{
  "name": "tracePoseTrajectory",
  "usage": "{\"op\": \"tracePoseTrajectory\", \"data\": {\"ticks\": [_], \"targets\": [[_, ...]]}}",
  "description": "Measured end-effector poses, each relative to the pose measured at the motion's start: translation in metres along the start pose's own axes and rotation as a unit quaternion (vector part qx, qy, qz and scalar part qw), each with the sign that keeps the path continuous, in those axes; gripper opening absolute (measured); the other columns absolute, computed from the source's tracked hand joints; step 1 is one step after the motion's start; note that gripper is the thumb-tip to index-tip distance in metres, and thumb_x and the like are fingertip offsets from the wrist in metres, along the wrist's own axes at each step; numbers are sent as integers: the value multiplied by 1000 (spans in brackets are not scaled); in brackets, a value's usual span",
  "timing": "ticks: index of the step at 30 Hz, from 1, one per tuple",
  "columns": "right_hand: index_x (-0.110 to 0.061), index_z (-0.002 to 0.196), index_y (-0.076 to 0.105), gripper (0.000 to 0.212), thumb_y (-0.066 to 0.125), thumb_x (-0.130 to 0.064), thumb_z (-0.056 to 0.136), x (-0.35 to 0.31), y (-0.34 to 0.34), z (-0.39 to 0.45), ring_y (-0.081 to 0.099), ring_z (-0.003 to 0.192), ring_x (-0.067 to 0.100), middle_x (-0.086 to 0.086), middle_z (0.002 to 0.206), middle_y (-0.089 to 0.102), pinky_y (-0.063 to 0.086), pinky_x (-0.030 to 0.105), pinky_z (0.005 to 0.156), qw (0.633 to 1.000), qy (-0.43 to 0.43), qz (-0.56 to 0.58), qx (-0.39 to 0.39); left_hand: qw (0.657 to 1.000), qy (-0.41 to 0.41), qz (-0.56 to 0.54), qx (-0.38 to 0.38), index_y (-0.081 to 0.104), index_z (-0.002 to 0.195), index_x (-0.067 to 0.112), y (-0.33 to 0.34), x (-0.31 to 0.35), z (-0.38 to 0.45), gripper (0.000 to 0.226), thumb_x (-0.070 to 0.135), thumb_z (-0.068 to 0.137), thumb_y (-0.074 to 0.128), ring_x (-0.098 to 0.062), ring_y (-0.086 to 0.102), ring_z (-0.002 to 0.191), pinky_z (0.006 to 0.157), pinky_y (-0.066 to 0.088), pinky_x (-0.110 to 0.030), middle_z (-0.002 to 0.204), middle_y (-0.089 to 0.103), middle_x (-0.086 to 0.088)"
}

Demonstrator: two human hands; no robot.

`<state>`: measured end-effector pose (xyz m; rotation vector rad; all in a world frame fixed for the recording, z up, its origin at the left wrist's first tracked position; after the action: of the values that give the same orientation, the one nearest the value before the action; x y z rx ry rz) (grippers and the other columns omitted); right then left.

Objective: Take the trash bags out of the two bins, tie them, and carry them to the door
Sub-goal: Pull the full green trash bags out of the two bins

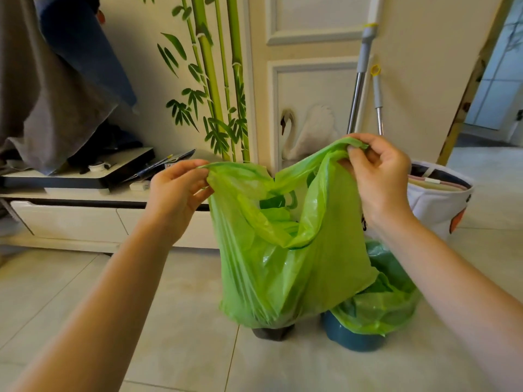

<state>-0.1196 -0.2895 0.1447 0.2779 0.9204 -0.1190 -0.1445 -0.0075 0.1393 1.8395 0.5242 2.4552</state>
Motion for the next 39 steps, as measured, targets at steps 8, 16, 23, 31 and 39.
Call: {"op": "tracePoseTrajectory", "data": {"ticks": [8, 16, 23, 31, 39], "targets": [[-14, 86, 68, 23, 53, 2, 89, -21, -29, -18, 66, 77, 16, -2, 74, 70, 57, 32, 79, 998, 34, 46, -6, 999, -10, -8, -44, 61, 77, 9, -13, 10, -18, 21, -2, 86, 45, -19, 65, 71, 68, 58, -29, 86, 62, -12], [-8, 86, 66, 21, 51, 5, 90, -39, -30, -23, 66, 68, 10, -4, 67, 69, 54, 23, 69, 989, 62, 133, 9, 998, 24, -12, -64, 60, 75, 11, -25, 28, -29, 21, 2, 86, 44, -13, 64, 62, 64, 56, -27, 65, 64, 1], [-9, 81, 67, 24, 51, 7, 88, -37, -19, -36, 64, 66, 11, -4, 66, 68, 54, 23, 66, 987, 93, 126, -30, 997, -23, 16, -65, 59, 76, 9, -30, 30, -41, 23, -2, 88, 43, -15, 66, 60, 57, 57, -28, 65, 65, -2], [-5, 84, 70, 20, 52, 4, 88, 39, -17, -69, 69, 68, 13, 14, 85, 68, 56, 23, 60, 948, 267, -80, -151, 947, -255, 193, 19, 64, 82, -3, -66, -53, -41, 9, -2, 86, 55, -22, 60, 64, 54, 57, -29, 78, 56, -14], [-3, 87, 68, 14, 56, 5, 87, 96, -21, -83, 72, 83, 23, 18, 93, 71, 61, 30, 68, 885, 391, -164, -192, 912, -304, 274, 32, 62, 87, -5, -108, -101, -38, 5, -1, 85, 63, -28, 61, 69, 54, 58, -29, 80, 58, -18]]}}
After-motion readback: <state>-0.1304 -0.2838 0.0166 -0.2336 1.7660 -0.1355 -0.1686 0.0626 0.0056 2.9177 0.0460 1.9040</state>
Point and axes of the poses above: each hand's wrist, its own z-axis towards the middle knuckle, its own y-axis out of the palm, x = y × z, the point moved 1 cm from there along z, towards the middle knuckle
